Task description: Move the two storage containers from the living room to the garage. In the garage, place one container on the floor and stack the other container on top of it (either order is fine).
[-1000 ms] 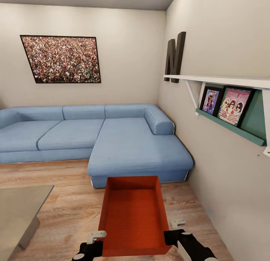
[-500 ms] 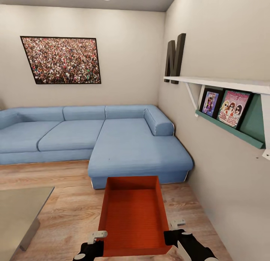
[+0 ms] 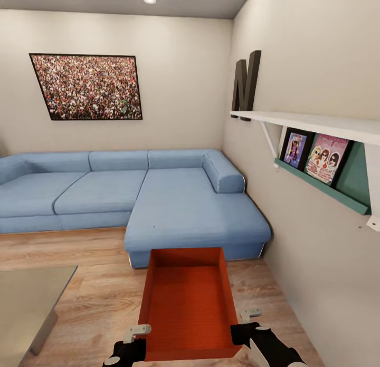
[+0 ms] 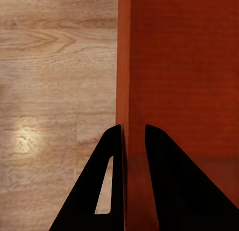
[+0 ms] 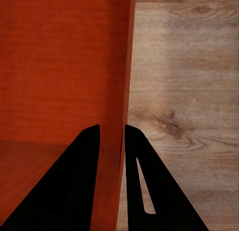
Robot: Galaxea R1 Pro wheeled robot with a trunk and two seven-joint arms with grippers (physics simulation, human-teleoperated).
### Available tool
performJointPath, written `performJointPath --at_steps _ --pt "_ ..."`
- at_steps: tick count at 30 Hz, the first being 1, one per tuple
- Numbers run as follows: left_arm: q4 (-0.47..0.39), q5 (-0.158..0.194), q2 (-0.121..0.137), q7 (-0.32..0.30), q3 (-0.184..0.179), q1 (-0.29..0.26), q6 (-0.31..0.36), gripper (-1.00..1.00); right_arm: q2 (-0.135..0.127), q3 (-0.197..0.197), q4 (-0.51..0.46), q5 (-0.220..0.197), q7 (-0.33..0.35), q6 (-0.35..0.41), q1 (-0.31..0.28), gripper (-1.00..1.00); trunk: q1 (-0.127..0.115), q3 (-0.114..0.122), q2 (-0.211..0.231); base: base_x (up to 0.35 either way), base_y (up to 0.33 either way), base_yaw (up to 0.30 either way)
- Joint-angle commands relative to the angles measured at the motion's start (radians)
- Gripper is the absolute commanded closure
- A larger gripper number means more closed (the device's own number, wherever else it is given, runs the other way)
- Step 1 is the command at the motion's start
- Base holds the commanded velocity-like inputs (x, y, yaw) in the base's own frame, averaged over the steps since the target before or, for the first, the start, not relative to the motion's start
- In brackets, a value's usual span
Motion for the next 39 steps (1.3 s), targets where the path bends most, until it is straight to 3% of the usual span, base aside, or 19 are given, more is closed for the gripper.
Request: performJointPath --at_steps 1,13,28,39 --pt "0.002 0.008 0.01 0.012 0.002 0.0 -0.004 1.0 -0.001 -0.014 -0.004 0.019 0.0 0.006 -0.001 1.0 -0.004 0.002 0.007 0.0 0.0 0.0" --pt "0.002 0.008 0.01 0.012 0.003 0.0 -0.004 1.0 0.0 -0.014 -0.004 0.016 0.001 0.007 -0.001 1.0 -0.004 0.002 0.007 0.0 0.0 0.026" --pt "0.002 0.008 0.009 0.013 0.003 0.0 -0.018 1.0 0.0 -0.014 -0.004 0.017 0.001 0.008 -0.001 1.0 -0.004 0.002 0.007 -0.029 0.0 0.256" --pt "0.003 0.008 0.009 0.013 0.002 0.0 -0.026 1.0 0.0 -0.015 -0.004 0.015 0.001 0.006 -0.001 1.0 -0.004 0.002 0.007 -0.28 0.0 0.148"
